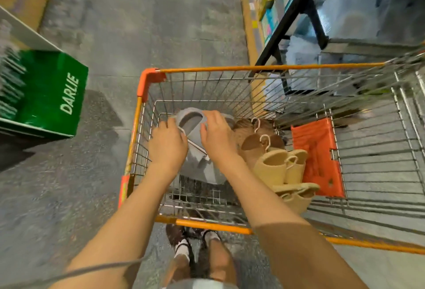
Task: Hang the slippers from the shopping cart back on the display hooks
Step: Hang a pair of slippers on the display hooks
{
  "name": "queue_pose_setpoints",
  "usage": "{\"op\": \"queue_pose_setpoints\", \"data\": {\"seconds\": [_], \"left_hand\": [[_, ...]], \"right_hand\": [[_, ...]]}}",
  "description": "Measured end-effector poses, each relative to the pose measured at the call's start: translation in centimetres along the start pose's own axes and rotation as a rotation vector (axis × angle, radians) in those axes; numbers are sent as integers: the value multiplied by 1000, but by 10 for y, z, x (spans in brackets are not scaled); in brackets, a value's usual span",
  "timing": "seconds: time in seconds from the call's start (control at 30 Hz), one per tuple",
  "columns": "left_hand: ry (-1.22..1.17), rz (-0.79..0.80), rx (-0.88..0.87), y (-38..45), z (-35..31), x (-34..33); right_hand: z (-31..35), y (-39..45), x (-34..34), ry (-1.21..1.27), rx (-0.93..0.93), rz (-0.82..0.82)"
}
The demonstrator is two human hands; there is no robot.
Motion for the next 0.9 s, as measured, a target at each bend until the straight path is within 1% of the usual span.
{"op": "queue_pose_setpoints", "data": {"seconds": [0.23, 0.43, 0.53, 0.6, 0.67, 0.73, 0.8, 0.9], "left_hand": [[42, 99, 68, 14, 29, -47], [40, 158, 131, 20, 36, -66], [21, 151, 174, 21, 47, -69], [9, 129, 201, 20, 57, -67], [-21, 121, 211, 16, 66, -64], [-75, 118, 233, 11, 74, -61], [-130, 119, 257, 7, 81, -56], [-177, 127, 205, 4, 75, -51]], "right_hand": [[-18, 19, -85, -139, 26, 327], [-15, 37, -143, -270, 164, 548], [-6, 37, -170, -257, 237, 674], [-2, 32, -188, -292, 283, 759], [0, 29, -203, -350, 324, 794], [1, 29, -208, -404, 359, 785], [6, 28, -197, -383, 363, 783], [14, 23, -159, -291, 357, 744]]}}
Point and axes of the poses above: each hand's wrist, its own y-axis towards the middle knuckle, its own x-axis out of the back of the hand, z = x × y, the point moved 10 cm from there along y, towards the middle knuckle, and after that the axes turned 5 degrees about -z, right-handed, at the moved point
